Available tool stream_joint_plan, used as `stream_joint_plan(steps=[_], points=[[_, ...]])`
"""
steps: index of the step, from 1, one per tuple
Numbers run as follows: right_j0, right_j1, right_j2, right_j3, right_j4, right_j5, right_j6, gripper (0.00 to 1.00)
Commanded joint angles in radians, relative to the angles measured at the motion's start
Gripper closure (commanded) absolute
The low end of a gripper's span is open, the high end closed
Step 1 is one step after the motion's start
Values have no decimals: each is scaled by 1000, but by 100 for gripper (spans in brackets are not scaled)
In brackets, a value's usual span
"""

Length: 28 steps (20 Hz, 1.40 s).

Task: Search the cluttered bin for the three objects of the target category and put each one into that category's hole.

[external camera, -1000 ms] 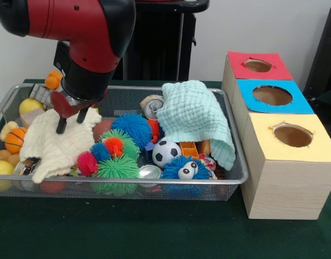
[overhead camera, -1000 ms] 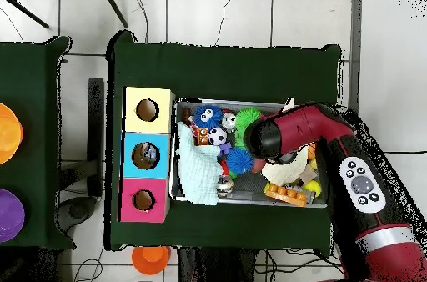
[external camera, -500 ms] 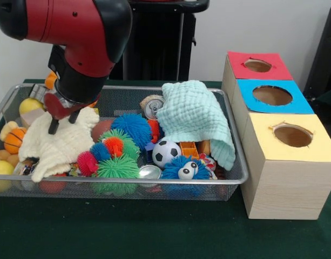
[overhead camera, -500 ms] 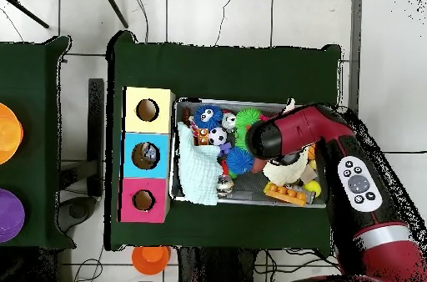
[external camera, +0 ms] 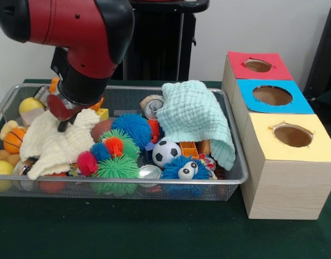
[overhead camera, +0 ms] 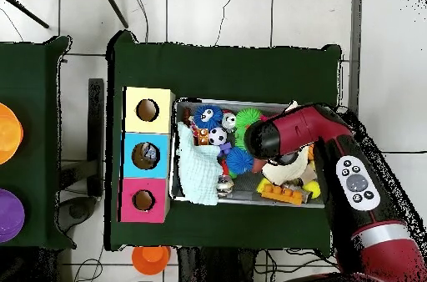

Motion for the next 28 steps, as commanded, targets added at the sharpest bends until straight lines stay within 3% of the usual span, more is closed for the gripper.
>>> stream_joint_plan(steps=[1, 10, 12, 21, 28], points=[[-24, 75, -47, -20, -32, 3, -241, 100], [-42, 61, -35, -1, -25, -33, -240, 100], [-64, 19, -21, 36, 1, -45, -259, 100], [-206, -347, 113, 318, 234, -55, -322, 100], [-226, -453, 152, 388, 285, -18, -306, 100]])
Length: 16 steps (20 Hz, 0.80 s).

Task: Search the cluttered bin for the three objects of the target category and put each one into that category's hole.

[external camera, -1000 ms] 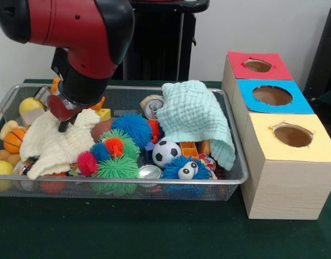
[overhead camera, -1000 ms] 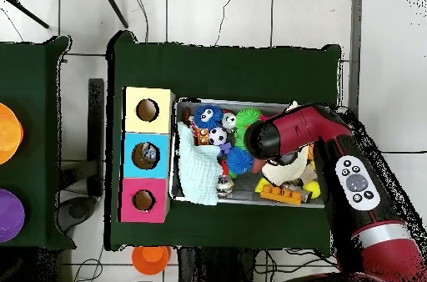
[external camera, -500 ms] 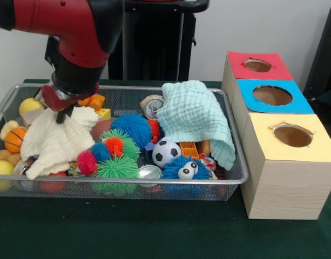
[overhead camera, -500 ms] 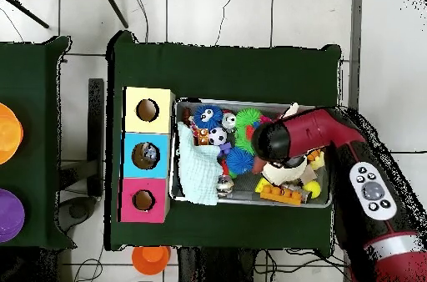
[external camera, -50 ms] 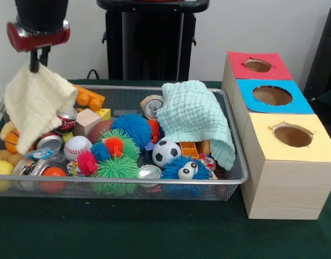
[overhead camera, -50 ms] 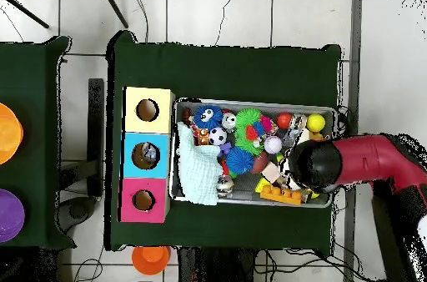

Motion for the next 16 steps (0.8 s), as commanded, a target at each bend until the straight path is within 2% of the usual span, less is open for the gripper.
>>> stream_joint_plan(steps=[1, 10, 16], points=[[-3, -150, 92, 162, 56, -15, -300, 100], [-17, -154, 123, 180, 73, -54, -280, 100], [-25, -122, 157, 197, 123, -113, -192, 100]])
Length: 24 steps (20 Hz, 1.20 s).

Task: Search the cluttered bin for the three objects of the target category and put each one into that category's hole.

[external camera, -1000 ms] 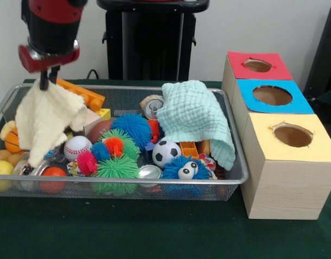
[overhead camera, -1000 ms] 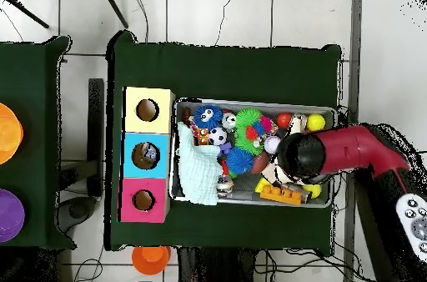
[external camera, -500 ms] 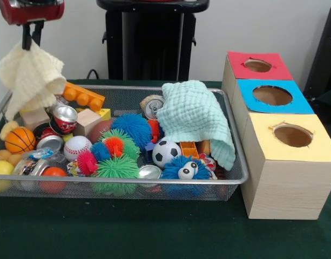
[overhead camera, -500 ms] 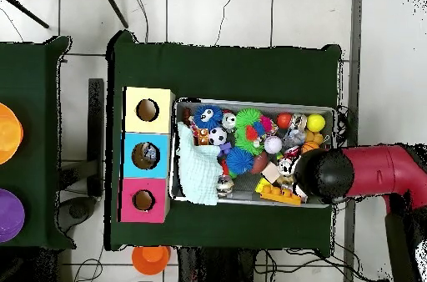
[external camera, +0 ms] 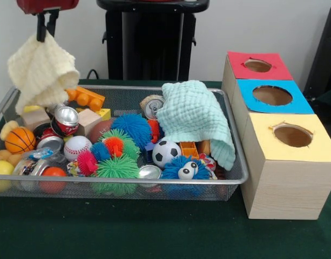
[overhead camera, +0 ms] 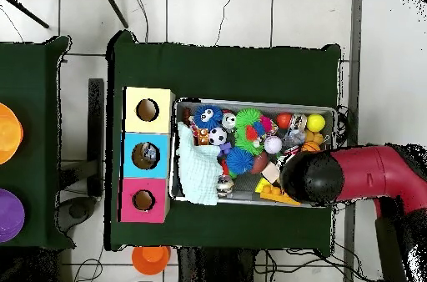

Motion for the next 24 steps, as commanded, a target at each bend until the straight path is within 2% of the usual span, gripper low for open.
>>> stream_joint_plan(steps=[1, 5, 9, 13, 19, 20, 24], points=[[-21, 38, 108, 95, 76, -142, -163, 100], [-46, 58, 147, 118, 137, -246, -91, 100], [-58, 89, 160, 142, 183, -294, -53, 100], [-61, 101, 162, 144, 191, -336, -52, 100], [-75, 113, 187, 163, 227, -346, -72, 100], [-78, 115, 191, 165, 225, -344, -70, 0], [-76, 120, 192, 168, 234, -334, -65, 0]])
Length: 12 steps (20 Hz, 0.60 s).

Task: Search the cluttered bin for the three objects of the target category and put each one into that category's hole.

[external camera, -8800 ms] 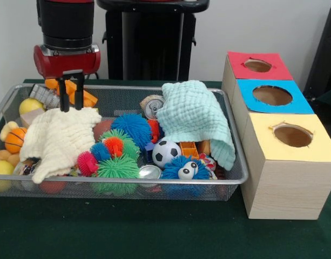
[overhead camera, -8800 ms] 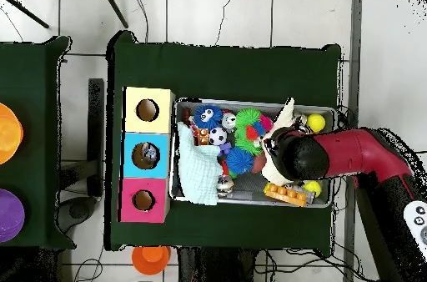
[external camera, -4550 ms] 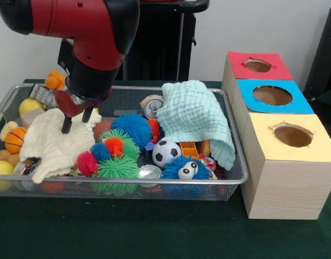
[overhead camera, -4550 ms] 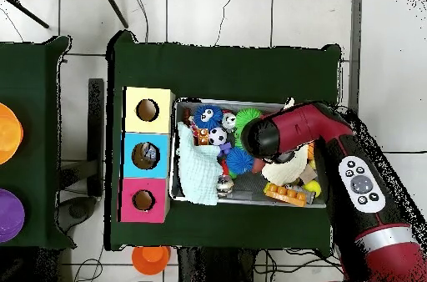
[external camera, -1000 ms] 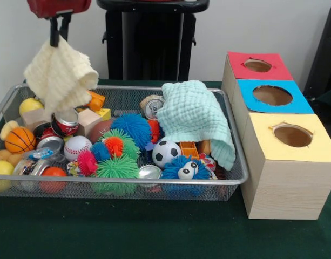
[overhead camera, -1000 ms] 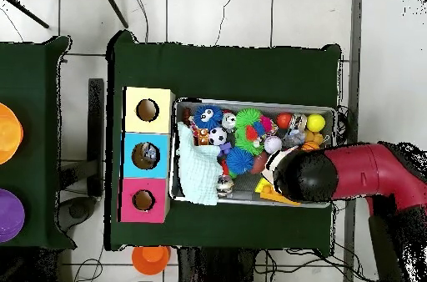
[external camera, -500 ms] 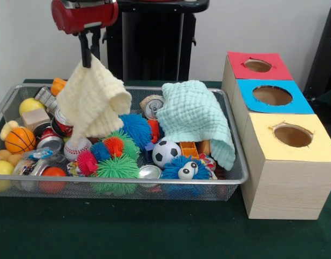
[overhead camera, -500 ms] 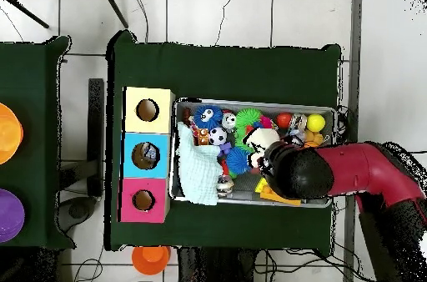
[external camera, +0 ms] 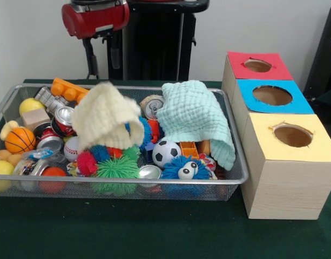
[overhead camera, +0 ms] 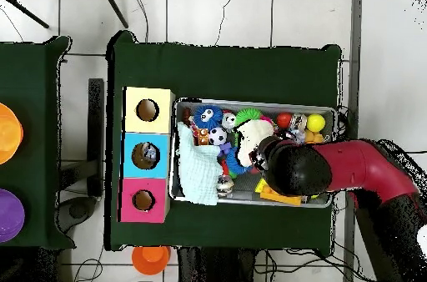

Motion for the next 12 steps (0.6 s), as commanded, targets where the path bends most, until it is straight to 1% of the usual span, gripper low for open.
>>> stream_joint_plan(steps=[1, 4, 6, 8, 12], points=[[-13, 36, 54, 103, 35, -1, -64, 0], [-15, 39, 56, 105, 38, 6, -68, 0], [-6, 42, 46, 95, 23, 24, -81, 0], [8, 38, 28, 75, 0, 45, -90, 0], [4, 38, 7, 24, -39, 92, -143, 0]])
